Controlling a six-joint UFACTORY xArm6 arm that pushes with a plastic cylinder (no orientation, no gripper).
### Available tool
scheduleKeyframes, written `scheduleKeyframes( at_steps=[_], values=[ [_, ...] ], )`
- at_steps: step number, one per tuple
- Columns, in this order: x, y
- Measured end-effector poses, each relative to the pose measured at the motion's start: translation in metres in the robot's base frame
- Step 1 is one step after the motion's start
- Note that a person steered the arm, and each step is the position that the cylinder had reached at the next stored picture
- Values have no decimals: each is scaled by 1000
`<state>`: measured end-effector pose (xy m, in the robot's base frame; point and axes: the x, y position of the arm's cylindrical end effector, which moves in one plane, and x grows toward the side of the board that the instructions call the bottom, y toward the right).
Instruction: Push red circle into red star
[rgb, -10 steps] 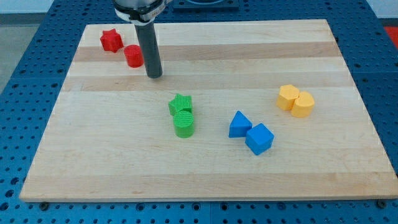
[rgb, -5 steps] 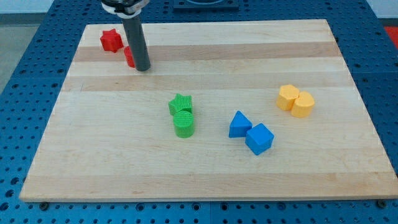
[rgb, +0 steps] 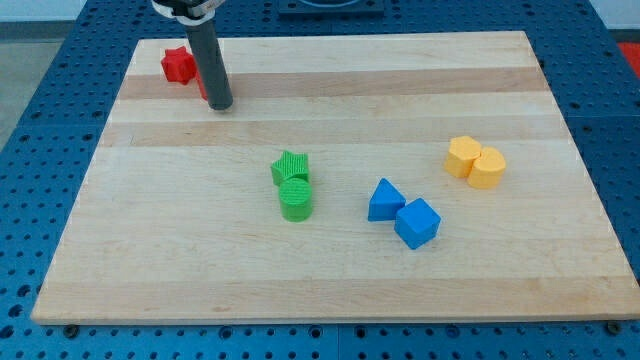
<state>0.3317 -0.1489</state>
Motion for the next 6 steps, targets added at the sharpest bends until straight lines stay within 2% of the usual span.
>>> scheduleKeyframes(
  at_steps=[3,6],
  values=[
    [-15,11],
    [-31,-15]
  ],
)
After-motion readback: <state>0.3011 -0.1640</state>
